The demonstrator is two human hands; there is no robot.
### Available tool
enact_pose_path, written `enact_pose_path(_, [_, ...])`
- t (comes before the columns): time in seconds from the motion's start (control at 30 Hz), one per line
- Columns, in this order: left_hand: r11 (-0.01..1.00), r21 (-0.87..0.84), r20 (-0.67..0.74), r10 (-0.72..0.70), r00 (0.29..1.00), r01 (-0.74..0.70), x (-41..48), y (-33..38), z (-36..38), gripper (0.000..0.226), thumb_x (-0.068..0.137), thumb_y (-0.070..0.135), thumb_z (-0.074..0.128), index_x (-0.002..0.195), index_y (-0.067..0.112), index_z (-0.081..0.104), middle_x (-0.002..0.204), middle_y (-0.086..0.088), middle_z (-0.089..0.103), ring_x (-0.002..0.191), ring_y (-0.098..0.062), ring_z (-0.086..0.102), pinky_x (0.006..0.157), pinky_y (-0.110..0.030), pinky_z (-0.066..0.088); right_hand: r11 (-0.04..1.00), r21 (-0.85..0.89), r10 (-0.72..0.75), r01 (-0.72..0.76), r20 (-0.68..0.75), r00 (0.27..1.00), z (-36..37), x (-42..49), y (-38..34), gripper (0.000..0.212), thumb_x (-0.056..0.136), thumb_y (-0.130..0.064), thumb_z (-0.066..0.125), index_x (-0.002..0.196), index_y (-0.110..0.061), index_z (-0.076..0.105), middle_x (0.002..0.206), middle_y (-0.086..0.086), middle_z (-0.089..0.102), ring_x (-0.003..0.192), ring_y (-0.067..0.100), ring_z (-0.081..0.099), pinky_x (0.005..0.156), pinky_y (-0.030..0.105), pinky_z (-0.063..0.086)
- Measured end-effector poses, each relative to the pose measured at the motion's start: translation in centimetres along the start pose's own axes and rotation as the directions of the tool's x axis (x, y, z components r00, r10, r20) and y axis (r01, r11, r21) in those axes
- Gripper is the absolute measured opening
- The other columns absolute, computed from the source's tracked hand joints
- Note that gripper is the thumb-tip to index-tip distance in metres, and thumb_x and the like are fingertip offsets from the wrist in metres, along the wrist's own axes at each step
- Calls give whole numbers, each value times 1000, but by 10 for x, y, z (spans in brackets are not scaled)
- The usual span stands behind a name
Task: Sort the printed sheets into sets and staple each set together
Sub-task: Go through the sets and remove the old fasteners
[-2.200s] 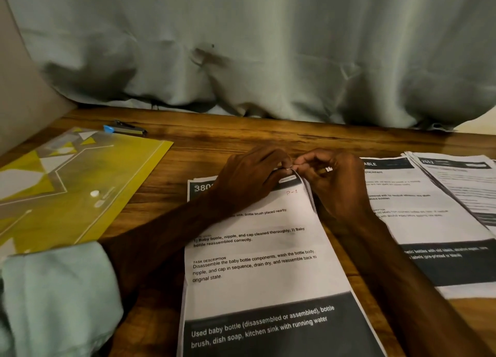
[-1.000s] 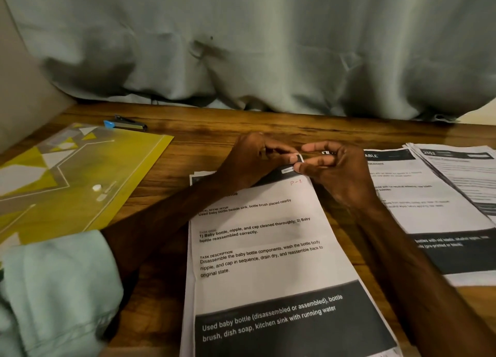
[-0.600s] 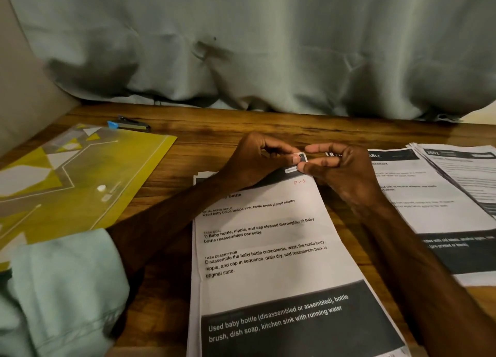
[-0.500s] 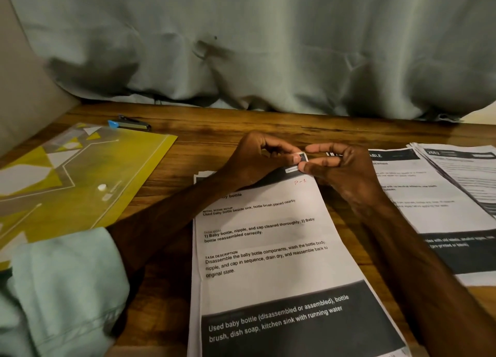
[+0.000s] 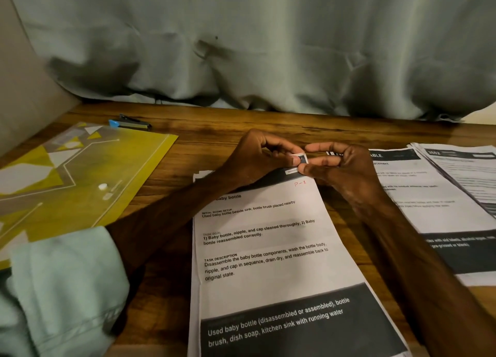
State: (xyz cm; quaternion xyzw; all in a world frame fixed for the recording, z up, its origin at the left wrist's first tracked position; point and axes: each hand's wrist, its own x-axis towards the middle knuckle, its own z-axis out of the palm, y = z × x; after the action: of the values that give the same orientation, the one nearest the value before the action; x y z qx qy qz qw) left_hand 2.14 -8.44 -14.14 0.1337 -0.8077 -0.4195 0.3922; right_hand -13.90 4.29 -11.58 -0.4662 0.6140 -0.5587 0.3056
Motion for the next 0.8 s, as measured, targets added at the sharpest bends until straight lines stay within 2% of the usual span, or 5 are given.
enact_pose_path(0.1, [999, 32, 2, 23, 1000, -23, 0, 0, -1, 22, 86, 0, 77, 108, -3, 76, 101, -10, 78, 88, -15, 74, 80, -24, 58, 1000, 14, 1, -1, 2, 1000, 0, 1, 1, 44, 75, 4, 84, 115, -6, 71, 89, 13, 79, 85, 32, 76, 75, 37, 63])
enact_pose_path(0.2, [997, 69, -7, 24, 1000, -23, 0, 0, -1, 21, 86, 4, 78, 107, 1, 77, 101, -9, 79, 89, -23, 74, 82, -39, 61, 1000, 18, 6, -6, 0, 1000, 1, 1, 2, 44, 75, 3, 84, 116, -5, 71, 88, 11, 79, 82, 27, 77, 73, 34, 63])
enact_pose_path(0.27, [994, 105, -12, 23, 1000, -21, 1, -2, -1, 20, 87, 7, 78, 107, 3, 78, 100, -7, 79, 88, -22, 75, 82, -45, 61, 1000, 22, 4, -4, -6, 1000, 1, 1, 1, 44, 75, 3, 84, 115, -5, 71, 89, 12, 79, 80, 26, 76, 73, 34, 63])
enact_pose_path(0.47, [983, 173, -37, 70, 997, -62, 1, 0, 1, 17, 90, 14, 77, 104, 4, 80, 98, -3, 79, 86, -11, 74, 76, -28, 59, 999, 46, 17, -16, -21, 1000, 2, 1, 3, 42, 74, 3, 84, 114, -3, 71, 87, 13, 78, 80, 30, 73, 77, 41, 60])
enact_pose_path(0.8, [972, 221, -42, 98, 994, -86, 1, 1, 2, 15, 91, 16, 76, 103, 8, 81, 95, 0, 79, 83, -8, 73, 71, -20, 54, 999, 38, 28, -27, -28, 999, 3, 1, 3, 41, 75, 1, 84, 114, -3, 71, 86, 11, 78, 80, 28, 74, 78, 42, 60])
